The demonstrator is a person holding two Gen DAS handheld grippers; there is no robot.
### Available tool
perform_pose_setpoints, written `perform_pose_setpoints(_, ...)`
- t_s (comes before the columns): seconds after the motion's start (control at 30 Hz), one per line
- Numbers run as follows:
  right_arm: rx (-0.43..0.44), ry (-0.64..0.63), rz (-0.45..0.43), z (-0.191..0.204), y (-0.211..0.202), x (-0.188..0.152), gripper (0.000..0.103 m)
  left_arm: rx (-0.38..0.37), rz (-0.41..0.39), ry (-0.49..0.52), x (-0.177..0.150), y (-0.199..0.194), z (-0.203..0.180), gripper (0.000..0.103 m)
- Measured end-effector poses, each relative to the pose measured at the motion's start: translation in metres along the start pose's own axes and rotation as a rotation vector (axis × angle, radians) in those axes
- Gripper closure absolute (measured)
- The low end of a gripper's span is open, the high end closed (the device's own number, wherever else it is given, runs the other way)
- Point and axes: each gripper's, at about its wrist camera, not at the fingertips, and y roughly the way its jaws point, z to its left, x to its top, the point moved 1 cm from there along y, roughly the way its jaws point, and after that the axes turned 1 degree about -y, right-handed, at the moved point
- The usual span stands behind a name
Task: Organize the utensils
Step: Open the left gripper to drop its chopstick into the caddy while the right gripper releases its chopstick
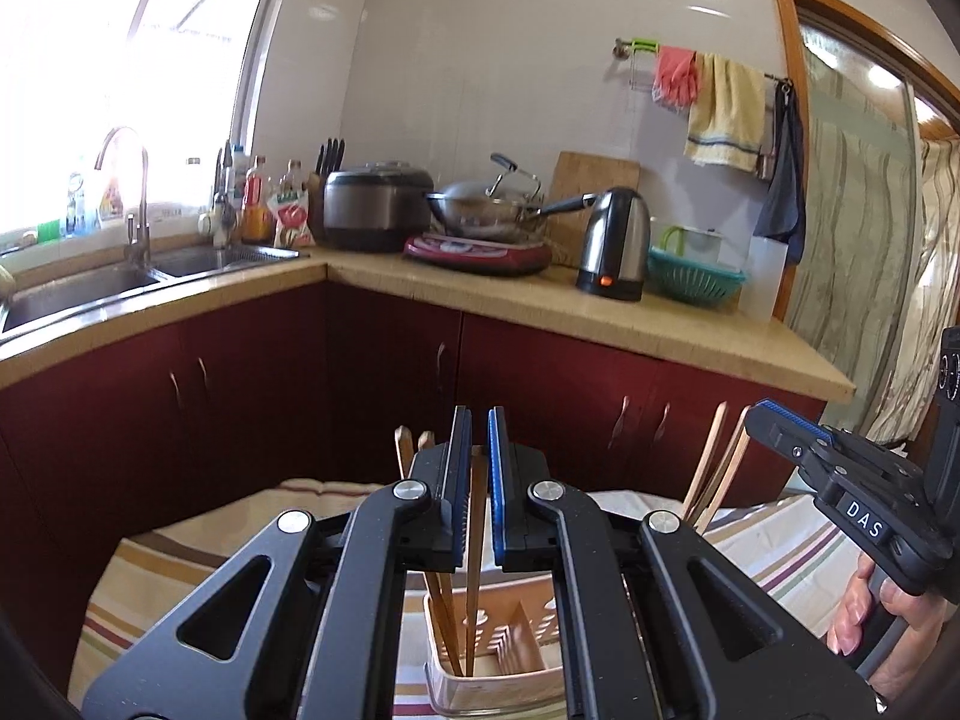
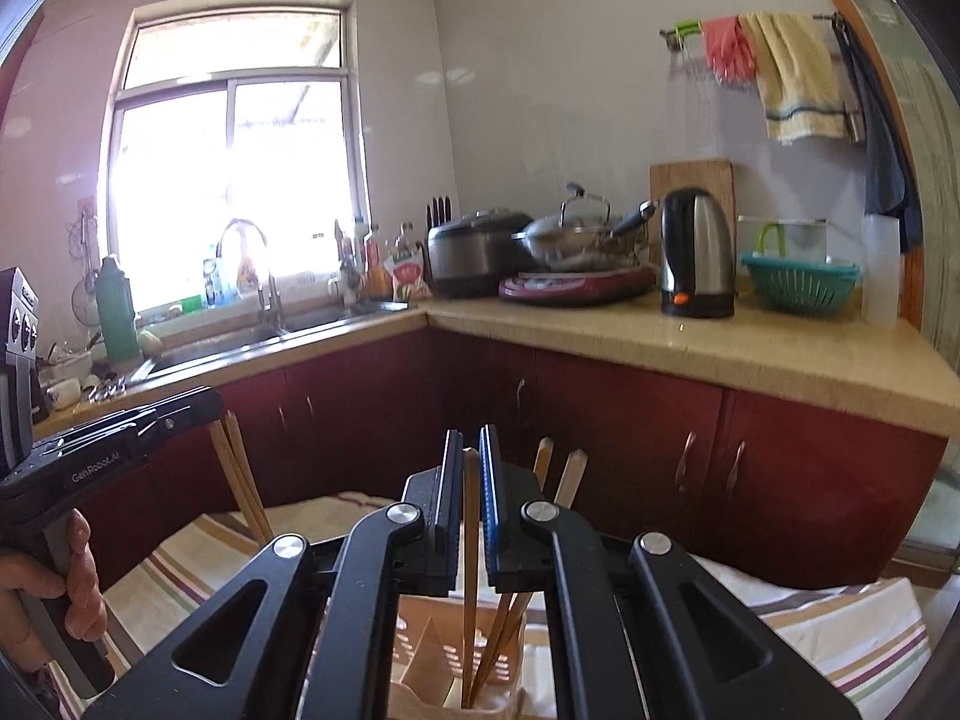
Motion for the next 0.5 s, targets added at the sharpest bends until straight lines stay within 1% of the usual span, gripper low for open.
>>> perform_pose_setpoints(0.17,-0.007,-0.014,-0.004,0.003,0.008,-0.003,0.097,0.031,-0.012,0.025,-0.008,0.006,0.002,0.097)
perform_pose_setpoints(0.27,-0.005,-0.012,-0.002,0.003,0.013,-0.004,0.097,0.036,-0.005,0.015,-0.008,0.008,0.005,0.096)
perform_pose_setpoints(0.33,0.001,0.001,0.001,0.000,0.015,-0.004,0.095,0.044,-0.008,0.013,-0.009,0.009,0.007,0.088)
perform_pose_setpoints(0.4,0.001,0.004,0.001,-0.002,0.015,-0.004,0.091,0.047,-0.014,0.014,-0.009,0.008,0.007,0.070)
perform_pose_setpoints(0.43,-0.001,0.003,-0.003,-0.002,0.014,-0.004,0.084,0.050,-0.020,0.015,-0.009,0.007,0.007,0.064)
perform_pose_setpoints(0.47,-0.004,0.001,-0.010,-0.002,0.012,-0.003,0.075,0.052,-0.026,0.016,-0.008,0.005,0.006,0.055)
perform_pose_setpoints(0.5,-0.008,0.001,-0.018,-0.002,0.010,-0.003,0.070,0.056,-0.031,0.016,-0.008,0.005,0.007,0.049)
